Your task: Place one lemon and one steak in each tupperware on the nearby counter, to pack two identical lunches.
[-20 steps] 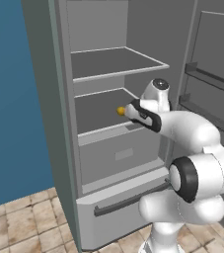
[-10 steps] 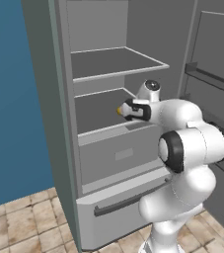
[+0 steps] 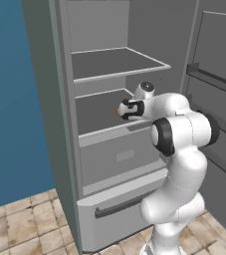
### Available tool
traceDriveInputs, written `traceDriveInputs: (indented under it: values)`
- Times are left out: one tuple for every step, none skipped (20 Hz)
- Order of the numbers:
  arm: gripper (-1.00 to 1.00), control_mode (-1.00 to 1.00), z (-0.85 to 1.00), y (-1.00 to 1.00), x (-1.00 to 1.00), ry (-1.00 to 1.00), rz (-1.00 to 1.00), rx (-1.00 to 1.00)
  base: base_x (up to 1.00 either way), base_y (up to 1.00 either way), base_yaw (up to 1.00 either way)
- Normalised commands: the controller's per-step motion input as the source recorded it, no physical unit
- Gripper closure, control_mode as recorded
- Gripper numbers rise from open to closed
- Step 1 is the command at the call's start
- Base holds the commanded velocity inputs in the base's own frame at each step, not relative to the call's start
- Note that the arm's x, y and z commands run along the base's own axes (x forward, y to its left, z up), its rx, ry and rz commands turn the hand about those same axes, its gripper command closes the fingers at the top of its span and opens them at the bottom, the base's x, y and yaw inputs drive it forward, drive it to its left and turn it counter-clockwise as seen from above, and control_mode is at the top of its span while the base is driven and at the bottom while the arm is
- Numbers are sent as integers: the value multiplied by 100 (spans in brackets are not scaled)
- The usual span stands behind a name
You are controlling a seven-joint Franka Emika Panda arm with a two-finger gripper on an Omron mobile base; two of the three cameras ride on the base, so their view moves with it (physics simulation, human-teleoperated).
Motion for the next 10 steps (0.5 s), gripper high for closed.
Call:
traceDriveInputs:
  values:
    - [-100, -100, -28, 6, 56, 1, 0, 0, 0, 0, 0]
    - [-100, -100, -26, 6, 58, 0, 0, 0, 0, 0, 0]
    - [-100, -100, -22, 6, 59, 0, 0, 0, 0, 0, 0]
    - [-100, -100, -21, 5, 61, 0, 0, 0, 0, 0, 0]
    - [-100, -100, -19, 5, 59, 0, 0, 0, 0, 0, 0]
    - [-100, -100, -19, 5, 59, 0, 0, 0, 0, 0, 0]
    - [-100, -100, -19, 5, 57, 0, 0, 0, 0, 0, 0]
    - [-100, -100, -19, 4, 54, 1, 0, 0, 0, 0, 0]
    - [-100, -100, -19, 4, 52, 1, 0, 0, 0, 0, 0]
    - [-100, -100, -21, 4, 51, 1, 0, 0, 0, 0, 0]
